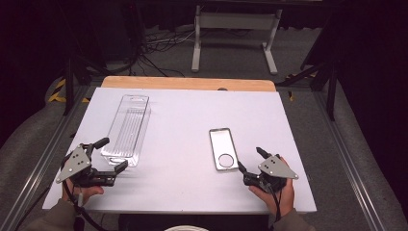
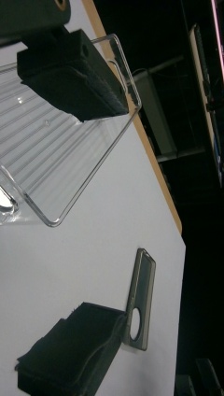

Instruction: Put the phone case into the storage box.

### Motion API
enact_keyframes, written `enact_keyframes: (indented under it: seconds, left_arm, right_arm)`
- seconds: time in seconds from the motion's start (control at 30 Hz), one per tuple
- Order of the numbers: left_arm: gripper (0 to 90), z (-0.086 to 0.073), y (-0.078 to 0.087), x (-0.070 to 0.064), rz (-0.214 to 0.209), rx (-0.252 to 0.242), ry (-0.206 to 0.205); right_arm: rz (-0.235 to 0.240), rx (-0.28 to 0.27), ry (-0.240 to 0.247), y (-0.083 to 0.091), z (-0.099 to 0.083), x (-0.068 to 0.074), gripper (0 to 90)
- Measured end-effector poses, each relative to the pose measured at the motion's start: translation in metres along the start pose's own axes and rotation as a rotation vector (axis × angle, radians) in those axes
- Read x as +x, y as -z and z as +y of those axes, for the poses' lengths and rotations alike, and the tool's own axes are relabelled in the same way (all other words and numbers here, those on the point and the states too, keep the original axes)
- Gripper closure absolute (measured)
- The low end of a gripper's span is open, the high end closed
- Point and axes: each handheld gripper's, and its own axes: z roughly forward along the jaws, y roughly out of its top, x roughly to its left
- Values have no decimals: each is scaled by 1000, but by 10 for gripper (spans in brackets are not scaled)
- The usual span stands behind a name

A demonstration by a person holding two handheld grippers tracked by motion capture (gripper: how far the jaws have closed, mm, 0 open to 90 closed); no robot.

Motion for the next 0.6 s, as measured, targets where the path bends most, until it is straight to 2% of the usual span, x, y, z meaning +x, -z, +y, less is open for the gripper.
enact_keyframes:
  seconds: [0.07,0.17,0.3,0.37,0.43,0.47,0.6]
  left_arm:
    - [45,0,-2,0,-1,9,-9]
    - [44,-1,-2,-3,-1,23,-15]
    - [44,-2,6,-3,-14,-1,25]
    - [40,-2,7,-3,-8,1,19]
    - [39,-4,8,-4,-11,10,25]
    - [40,-4,9,-4,-8,18,16]
    - [41,-5,12,-6,-3,22,19]
  right_arm:
    - [5,4,0,-2,-2,-1,231]
    - [23,20,-36,-8,-4,-4,237]
    - [30,41,-26,-18,-4,-6,253]
    - [33,46,-24,-20,-4,-6,266]
    - [43,48,-19,-24,0,-9,306]
    - [54,44,-19,-26,2,-10,360]
    - [144,64,-7,-38,12,-16,570]
